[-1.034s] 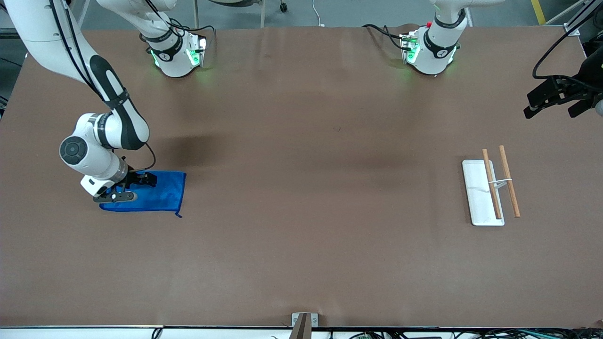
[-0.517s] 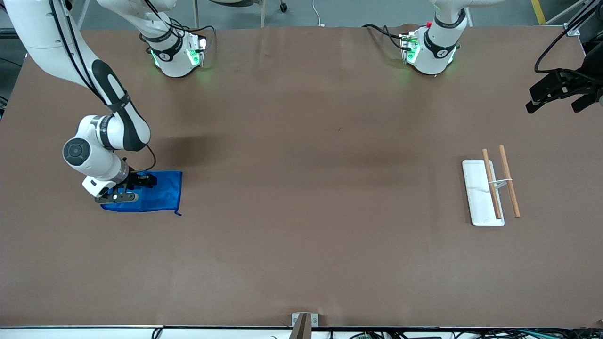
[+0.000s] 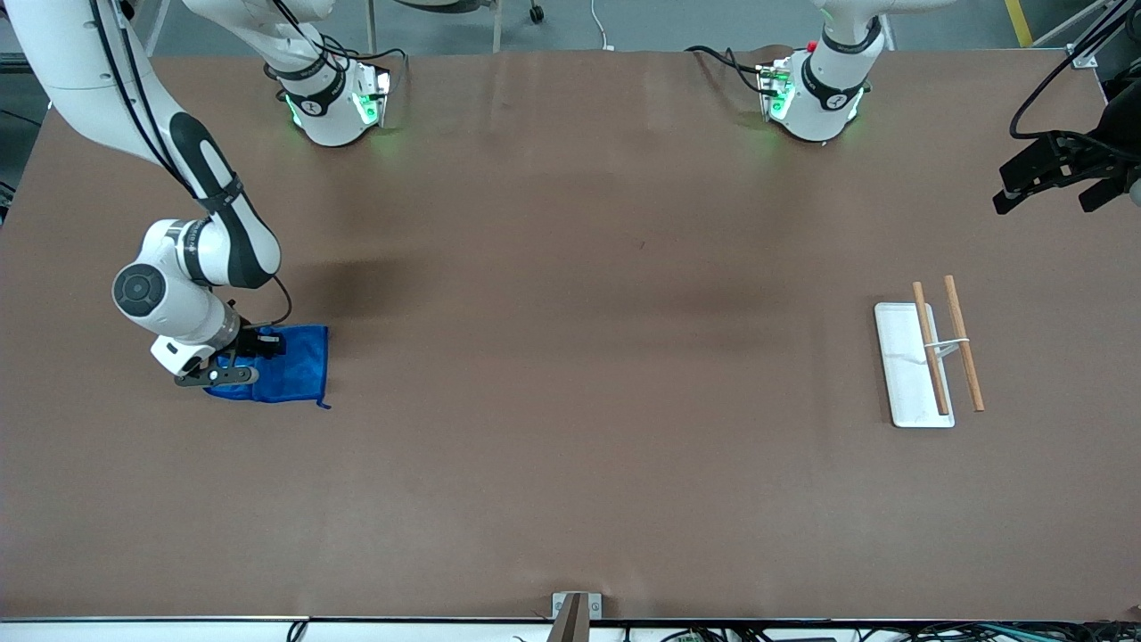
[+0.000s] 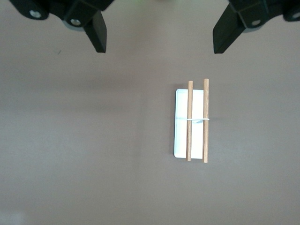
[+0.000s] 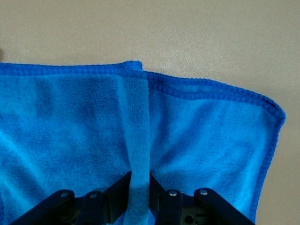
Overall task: Right arm passes towel to left arm to hang
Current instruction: 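Close the right gripper on the blue towel's edge, then lift the towel with the right gripper while the left gripper approaches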
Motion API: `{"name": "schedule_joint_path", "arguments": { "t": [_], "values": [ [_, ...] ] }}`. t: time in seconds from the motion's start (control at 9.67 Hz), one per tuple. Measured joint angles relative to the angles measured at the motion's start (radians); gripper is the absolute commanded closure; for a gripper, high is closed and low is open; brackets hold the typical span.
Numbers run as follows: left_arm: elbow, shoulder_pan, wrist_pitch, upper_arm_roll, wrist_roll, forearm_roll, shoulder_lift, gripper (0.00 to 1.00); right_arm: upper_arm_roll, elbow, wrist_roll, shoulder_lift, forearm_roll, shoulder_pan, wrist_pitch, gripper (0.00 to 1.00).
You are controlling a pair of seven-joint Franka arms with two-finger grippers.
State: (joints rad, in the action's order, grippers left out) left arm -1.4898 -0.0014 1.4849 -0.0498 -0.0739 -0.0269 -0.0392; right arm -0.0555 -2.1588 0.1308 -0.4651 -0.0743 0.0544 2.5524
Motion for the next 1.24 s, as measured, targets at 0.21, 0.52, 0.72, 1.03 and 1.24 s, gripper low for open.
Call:
{"name": "schedule_joint_path", "arguments": {
  "t": [0.21, 0.52, 0.72, 1.03, 1.24],
  "values": [
    [-0.001, 0.000, -0.004, 0.000, 0.000, 0.000, 0.000, 0.00, 0.003, 0.060, 0.000, 0.008, 0.000, -0.001, -0.130, 1.00],
    [-0.004, 0.000, -0.004, -0.001, 0.000, 0.000, 0.000, 0.00, 0.045, 0.184, -0.008, 0.082, 0.008, -0.006, -0.393, 1.00],
    [-0.011, -0.002, -0.005, -0.005, 0.002, -0.001, 0.001, 0.00, 0.117, 0.210, -0.026, 0.145, 0.060, -0.010, -0.476, 1.00],
    [-0.044, -0.007, -0.006, -0.009, 0.016, -0.050, 0.004, 0.00, 0.228, 0.231, -0.025, 0.173, 0.268, -0.016, -0.482, 1.00],
    [-0.053, -0.007, -0.007, -0.009, 0.048, -0.072, 0.008, 0.00, 0.317, 0.259, -0.022, 0.173, 0.482, -0.019, -0.473, 1.00]
  ]
}}
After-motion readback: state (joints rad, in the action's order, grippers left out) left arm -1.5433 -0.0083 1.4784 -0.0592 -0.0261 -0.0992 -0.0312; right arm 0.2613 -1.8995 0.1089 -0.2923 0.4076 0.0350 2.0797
